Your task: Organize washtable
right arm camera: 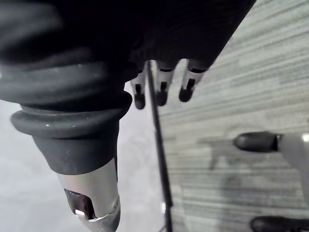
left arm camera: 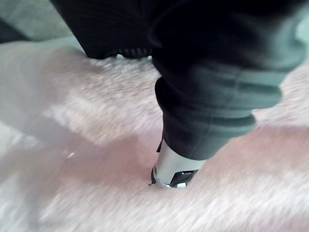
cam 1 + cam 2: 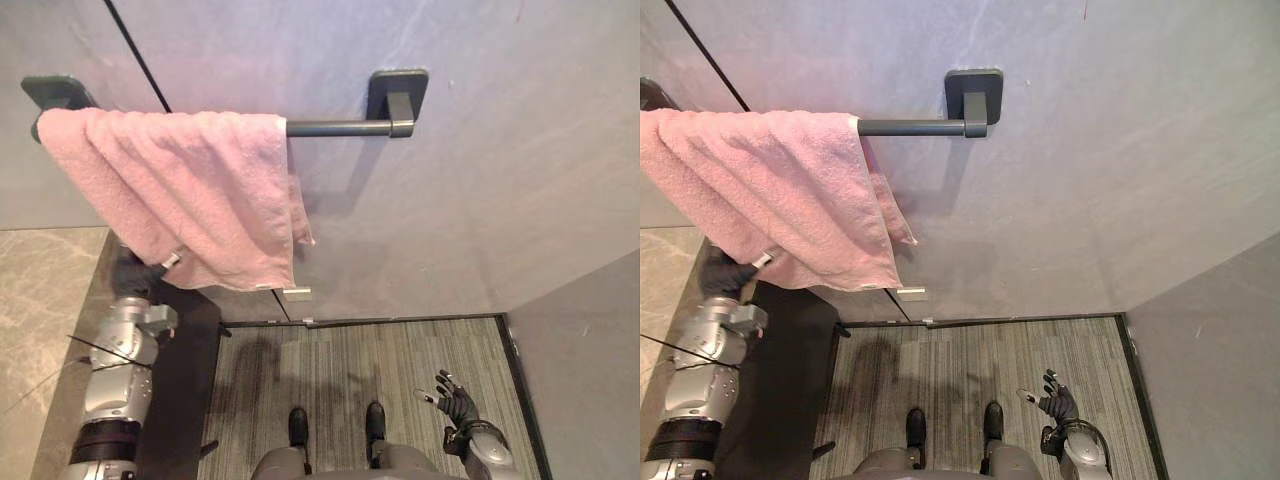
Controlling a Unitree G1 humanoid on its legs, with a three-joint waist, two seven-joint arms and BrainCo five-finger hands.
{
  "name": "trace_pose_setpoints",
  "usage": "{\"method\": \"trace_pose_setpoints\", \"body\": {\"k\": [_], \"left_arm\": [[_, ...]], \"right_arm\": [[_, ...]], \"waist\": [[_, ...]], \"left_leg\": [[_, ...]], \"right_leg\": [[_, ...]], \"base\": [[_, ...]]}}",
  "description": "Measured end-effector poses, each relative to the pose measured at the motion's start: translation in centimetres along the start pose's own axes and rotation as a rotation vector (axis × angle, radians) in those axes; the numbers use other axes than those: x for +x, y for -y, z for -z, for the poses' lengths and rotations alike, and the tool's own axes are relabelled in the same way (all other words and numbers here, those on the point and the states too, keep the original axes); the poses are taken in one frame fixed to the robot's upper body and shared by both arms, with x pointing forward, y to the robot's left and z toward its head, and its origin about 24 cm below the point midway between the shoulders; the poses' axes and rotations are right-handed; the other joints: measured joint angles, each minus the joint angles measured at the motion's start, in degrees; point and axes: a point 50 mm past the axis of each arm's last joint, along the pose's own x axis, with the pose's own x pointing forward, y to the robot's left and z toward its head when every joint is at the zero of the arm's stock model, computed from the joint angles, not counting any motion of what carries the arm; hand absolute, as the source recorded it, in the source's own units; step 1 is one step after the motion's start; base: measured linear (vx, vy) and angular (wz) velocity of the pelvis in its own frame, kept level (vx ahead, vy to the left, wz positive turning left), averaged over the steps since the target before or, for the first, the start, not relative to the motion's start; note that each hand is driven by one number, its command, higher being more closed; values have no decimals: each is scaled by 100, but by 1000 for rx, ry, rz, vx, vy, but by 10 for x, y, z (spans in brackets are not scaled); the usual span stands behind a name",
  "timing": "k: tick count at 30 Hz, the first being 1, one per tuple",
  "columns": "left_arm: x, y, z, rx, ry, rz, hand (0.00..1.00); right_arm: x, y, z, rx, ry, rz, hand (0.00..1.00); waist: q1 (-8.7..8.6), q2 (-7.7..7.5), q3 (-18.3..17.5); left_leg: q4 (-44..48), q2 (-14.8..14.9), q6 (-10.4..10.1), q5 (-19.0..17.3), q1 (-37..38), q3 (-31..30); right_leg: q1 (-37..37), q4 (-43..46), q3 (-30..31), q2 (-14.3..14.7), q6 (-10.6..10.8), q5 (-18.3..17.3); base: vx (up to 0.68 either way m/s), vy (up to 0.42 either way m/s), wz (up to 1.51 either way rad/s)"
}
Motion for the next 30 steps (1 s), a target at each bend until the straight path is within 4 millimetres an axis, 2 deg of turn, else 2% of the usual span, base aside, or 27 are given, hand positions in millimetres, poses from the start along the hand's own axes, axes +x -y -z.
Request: {"method": "trace_pose_setpoints", "body": {"k": [4, 9, 10, 15, 22, 26, 27, 29, 30], "left_arm": [[-2, 17, 9, -11, -33, 82, 0], [-3, 22, 14, -12, -52, 86, 0], [-3, 22, 14, -12, -52, 81, 100], [-5, 24, 18, -75, -52, -15, 100], [-2, 0, 9, -95, -11, -176, 100], [2, -17, -4, -86, 41, -241, 100], [4, -20, -8, -81, 54, -249, 100], [10, -25, -20, -67, 94, -255, 100], [11, -27, -23, -56, 101, -253, 100]], "right_arm": [[2, -3, -3, -13, 1, -13, 0], [2, -3, -3, -14, 0, -13, 0], [2, -3, -3, -15, 0, -12, 0], [2, -3, -3, -15, 0, -10, 0], [1, -3, -6, -12, 17, -5, 0], [-1, -7, -42, -17, 177, -26, 0], [-2, -7, -55, -25, 230, -38, 0], [-9, -7, -94, -47, 393, -70, 0], [-11, -7, -105, -48, 436, -86, 0]], "waist": [[-51, 3, 70], [-148, 1, 71], [-147, 1, 71], [-146, 1, 71], [-147, 1, 71], [-134, 2, 70], [-126, 1, 70], [-88, -1, 68], [-76, -3, 67]], "left_leg": [[0, -9, 15, -11, 28, 71], [0, -14, 27, -20, 28, 74], [1, -15, 27, -20, 28, 73], [1, -26, 27, -20, 33, 66], [1, -25, 29, -19, 91, 70], [0, -6, 27, -20, 126, 73], [0, -6, 26, -20, 124, 74], [0, -5, 25, -20, 133, 98], [1, -3, 25, -20, 139, 119]], "right_leg": [[-6, -6, 84, 0, 11, 16], [-5, -19, 93, 1, 14, 19], [-4, -22, 92, 2, 14, 21], [12, -31, 86, -1, 16, 27], [139, -190, 85, 0, 3, 133], [167, -207, 113, 1, 1, 149], [166, -211, 120, 0, 1, 149], [165, -211, 146, 1, 0, 155], [164, -211, 162, 2, 0, 159]], "base": [[-6, 9, -12], [1, 2, -1], [0, 0, 0], [0, 0, 0], [0, 0, 0], [-10, 0, -2], [0, 0, 0], [-22, 9, -5], [-12, 12, -13]]}}
